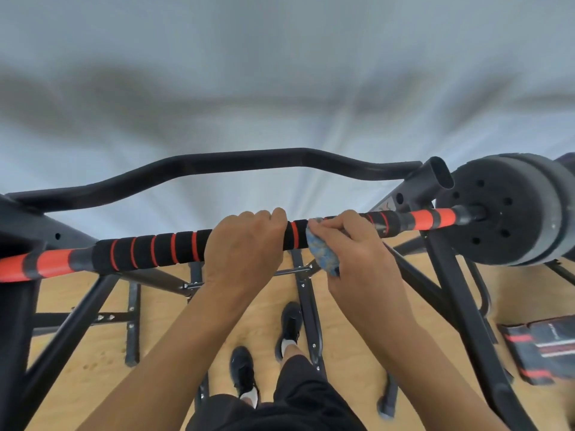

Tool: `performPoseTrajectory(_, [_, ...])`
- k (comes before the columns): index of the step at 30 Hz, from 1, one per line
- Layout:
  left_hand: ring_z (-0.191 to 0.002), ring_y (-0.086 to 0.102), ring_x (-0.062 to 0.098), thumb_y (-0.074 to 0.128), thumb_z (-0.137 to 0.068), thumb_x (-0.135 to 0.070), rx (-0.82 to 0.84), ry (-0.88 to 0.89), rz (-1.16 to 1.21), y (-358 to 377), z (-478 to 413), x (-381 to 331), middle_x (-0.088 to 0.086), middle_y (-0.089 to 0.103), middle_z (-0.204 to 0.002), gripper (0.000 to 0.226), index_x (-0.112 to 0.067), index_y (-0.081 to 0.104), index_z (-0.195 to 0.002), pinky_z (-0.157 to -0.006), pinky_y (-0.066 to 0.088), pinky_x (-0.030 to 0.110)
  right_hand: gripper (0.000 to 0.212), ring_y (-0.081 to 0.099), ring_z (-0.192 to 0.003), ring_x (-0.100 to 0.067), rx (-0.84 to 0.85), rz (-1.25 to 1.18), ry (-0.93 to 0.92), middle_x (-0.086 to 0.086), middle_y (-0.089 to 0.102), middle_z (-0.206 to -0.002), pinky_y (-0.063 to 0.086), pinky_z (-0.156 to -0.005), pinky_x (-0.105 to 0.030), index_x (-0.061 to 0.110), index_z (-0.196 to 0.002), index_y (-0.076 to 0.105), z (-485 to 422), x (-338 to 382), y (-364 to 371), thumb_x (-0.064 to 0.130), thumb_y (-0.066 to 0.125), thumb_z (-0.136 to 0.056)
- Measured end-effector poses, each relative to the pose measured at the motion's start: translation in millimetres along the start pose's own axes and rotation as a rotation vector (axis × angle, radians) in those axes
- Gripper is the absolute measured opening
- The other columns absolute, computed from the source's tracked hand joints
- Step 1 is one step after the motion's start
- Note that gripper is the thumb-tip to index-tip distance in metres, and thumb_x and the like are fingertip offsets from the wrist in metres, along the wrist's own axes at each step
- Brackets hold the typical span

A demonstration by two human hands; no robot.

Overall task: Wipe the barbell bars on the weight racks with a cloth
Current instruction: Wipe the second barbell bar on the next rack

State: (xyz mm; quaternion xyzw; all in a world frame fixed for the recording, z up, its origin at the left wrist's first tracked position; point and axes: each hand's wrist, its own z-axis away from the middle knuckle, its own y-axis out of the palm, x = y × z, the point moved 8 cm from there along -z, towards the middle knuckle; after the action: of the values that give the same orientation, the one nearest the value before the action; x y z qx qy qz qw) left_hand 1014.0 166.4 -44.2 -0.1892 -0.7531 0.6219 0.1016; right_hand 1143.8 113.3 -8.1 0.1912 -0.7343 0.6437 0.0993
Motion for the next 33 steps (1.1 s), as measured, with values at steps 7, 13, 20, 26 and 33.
performPoseTrajectory(7, [-0.047,0.038,0.020,0.084,-0.068,-0.010,-0.072,0.020,0.068,-5.0,4.6,-2.3,0.009,0.055,-0.057,0.022,-0.005,0.065,-0.077,-0.052,0.036,0.026,0.045,0.061,-0.098,-0.010,0.026,-0.099,0.010,0.006,0.066,-0.107,0.058,-0.078,-0.030,0.018,-0.117,0.073,2.3,-11.2,-18.0,0.007,0.083,-0.075])
performPoseTrajectory(13, [-0.049,0.030,0.017,0.064,-0.078,-0.010,-0.100,0.035,0.053,-12.0,1.3,-3.6,0.006,0.048,-0.053,0.005,-0.007,0.062,-0.074,-0.054,0.028,0.024,0.033,0.058,-0.097,-0.012,0.051,-0.072,0.074,0.004,0.063,-0.105,0.055,-0.086,-0.034,0.019,-0.111,0.071,-50.9,-17.9,-6.1,0.007,0.076,-0.081])
performPoseTrajectory(20, [-0.070,0.052,0.014,0.061,-0.099,-0.038,0.179,-0.043,-0.039,-1.0,-5.6,0.0,-0.006,0.048,-0.081,0.024,-0.022,0.059,-0.116,-0.068,0.044,0.026,0.054,0.058,-0.112,-0.020,0.062,-0.051,0.039,0.000,0.061,-0.120,0.058,-0.084,-0.038,0.014,-0.123,0.071,-18.3,-11.4,-5.4,-0.007,0.077,-0.074])
performPoseTrajectory(26, [-0.069,0.050,0.014,0.063,-0.097,-0.039,0.185,-0.072,-0.052,-3.9,-2.6,-0.4,-0.005,0.051,-0.080,0.024,-0.022,0.061,-0.114,-0.065,0.040,0.026,0.051,0.062,-0.104,-0.010,-0.055,-0.176,0.065,0.004,0.068,-0.109,0.057,-0.082,-0.022,0.017,-0.116,0.077,-1.9,-14.7,-18.0,-0.008,0.080,-0.072])
performPoseTrajectory(33, [-0.066,0.051,0.013,0.066,-0.095,-0.038,0.161,-0.066,-0.016,-1.5,-1.4,0.1,-0.005,0.056,-0.078,0.022,-0.022,0.064,-0.110,-0.065,0.043,0.025,0.037,0.066,-0.100,-0.004,-0.152,-0.254,0.133,0.009,0.073,-0.107,0.057,-0.086,-0.023,0.021,-0.114,0.077,15.2,-17.2,-34.7,0.007,0.081,-0.080])
